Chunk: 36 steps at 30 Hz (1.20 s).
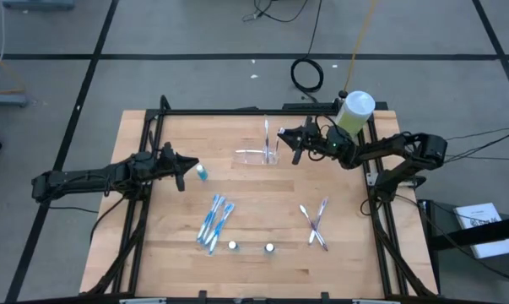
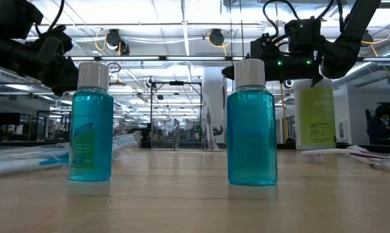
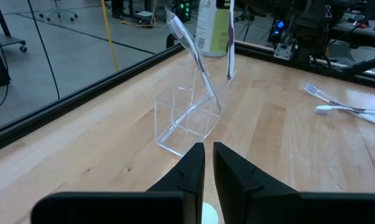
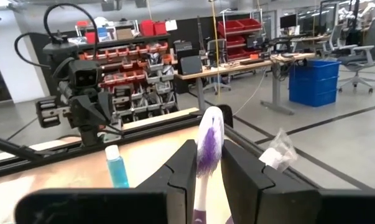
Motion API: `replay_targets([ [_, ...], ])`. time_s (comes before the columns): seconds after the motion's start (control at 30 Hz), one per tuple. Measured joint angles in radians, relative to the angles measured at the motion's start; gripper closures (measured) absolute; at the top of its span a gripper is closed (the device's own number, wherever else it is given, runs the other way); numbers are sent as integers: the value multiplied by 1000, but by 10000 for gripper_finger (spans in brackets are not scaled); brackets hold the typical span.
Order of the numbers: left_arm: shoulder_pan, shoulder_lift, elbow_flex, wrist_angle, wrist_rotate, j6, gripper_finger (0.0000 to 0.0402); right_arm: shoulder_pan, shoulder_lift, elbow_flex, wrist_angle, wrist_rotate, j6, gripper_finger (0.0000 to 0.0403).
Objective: Pick & Place toothbrushing station
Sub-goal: Put the violet toothbrush into the transparent organizer
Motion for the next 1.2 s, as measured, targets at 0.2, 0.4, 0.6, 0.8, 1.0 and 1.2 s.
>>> replay_targets([
  [0.2,0,0,0,0,0,0,364,4,0,0,-30,0,0,348],
  [0.4,0,0,0,0,0,0,364,4,0,0,-50,0,-4,348],
  [0.6,0,0,0,0,0,0,364,4,0,0,-54,0,-20,348],
  [0.8,0,0,0,0,0,0,364,4,0,0,-55,0,-28,348],
  [1.0,0,0,0,0,0,0,364,4,0,0,-56,0,-34,348],
  [1.2,0,0,0,0,0,0,364,4,0,0,-57,0,-34,348],
])
